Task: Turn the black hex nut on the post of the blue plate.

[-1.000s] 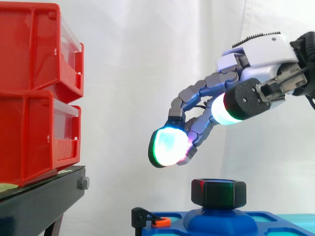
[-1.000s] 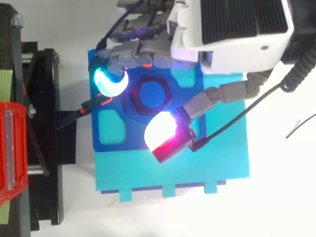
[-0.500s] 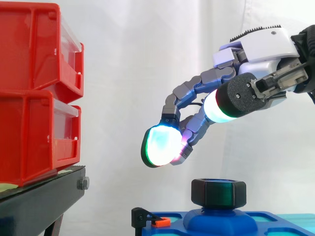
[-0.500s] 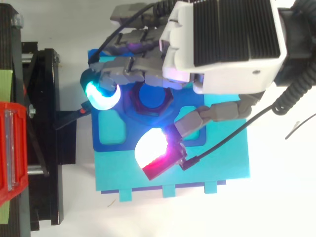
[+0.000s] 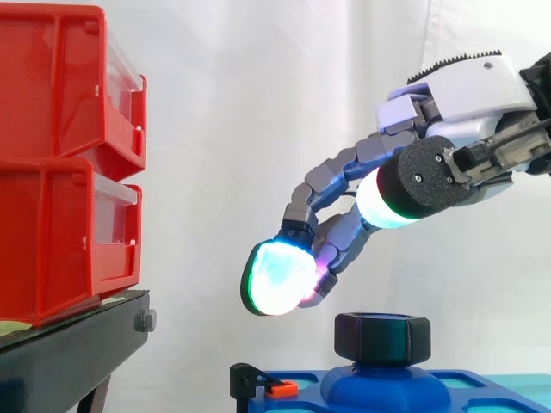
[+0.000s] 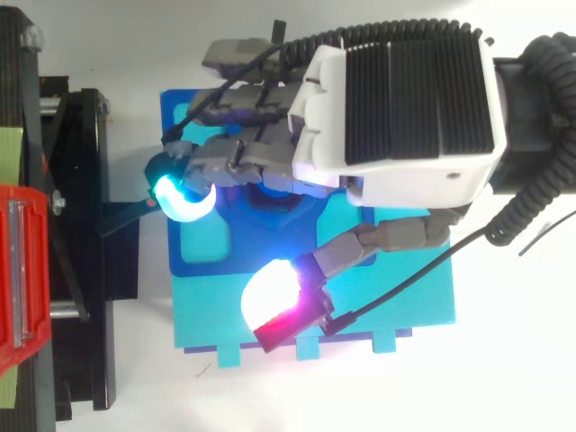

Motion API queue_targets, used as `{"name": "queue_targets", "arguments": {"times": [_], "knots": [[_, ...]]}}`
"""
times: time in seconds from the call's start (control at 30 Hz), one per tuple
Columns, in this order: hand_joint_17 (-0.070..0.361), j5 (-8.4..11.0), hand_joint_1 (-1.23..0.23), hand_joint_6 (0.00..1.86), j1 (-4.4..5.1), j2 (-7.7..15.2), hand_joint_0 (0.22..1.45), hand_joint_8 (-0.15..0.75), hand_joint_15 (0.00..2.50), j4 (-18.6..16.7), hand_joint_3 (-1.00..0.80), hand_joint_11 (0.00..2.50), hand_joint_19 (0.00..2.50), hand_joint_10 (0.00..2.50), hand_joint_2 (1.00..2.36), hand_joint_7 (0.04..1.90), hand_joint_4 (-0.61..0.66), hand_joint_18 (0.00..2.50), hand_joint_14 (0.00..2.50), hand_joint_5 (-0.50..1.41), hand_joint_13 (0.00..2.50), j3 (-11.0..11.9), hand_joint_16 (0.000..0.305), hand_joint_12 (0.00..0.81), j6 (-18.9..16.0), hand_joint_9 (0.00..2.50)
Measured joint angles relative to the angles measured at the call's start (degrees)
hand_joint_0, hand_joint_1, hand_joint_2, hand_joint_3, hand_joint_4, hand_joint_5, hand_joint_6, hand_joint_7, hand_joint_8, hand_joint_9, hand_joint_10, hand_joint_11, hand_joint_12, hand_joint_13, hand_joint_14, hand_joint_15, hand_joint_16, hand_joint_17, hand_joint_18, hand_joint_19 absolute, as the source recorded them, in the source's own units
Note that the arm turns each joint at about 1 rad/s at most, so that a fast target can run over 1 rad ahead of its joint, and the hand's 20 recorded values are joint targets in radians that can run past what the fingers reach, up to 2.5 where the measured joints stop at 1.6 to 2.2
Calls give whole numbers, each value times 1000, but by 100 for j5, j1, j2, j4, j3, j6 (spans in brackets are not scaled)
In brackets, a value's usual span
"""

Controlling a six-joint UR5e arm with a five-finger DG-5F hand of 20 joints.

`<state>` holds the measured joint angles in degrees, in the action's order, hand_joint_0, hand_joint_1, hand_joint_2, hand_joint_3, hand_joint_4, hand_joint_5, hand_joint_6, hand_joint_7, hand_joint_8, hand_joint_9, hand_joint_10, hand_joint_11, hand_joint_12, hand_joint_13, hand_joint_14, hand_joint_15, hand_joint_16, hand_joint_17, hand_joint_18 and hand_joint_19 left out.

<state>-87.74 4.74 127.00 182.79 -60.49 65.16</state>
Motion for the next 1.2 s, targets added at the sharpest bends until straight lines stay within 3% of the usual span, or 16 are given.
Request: {"name": "queue_targets", "arguments": {"times": [0.6, 1.2], "knots": [[121, 12, -381, 502, 31, 1, 500, 310, 0, 206, -500, 0, 77, 0, 1000, 685, 252, 22, 0, -173, 316, -25, 54, 395, 32, 558], [121, -158, -383, 502, -143, -1, 502, 315, 0, 364, -500, 0, 95, 0, 1000, 697, 255, 43, 0, -170, 339, -33, 54, 399, 228, 583]]}}
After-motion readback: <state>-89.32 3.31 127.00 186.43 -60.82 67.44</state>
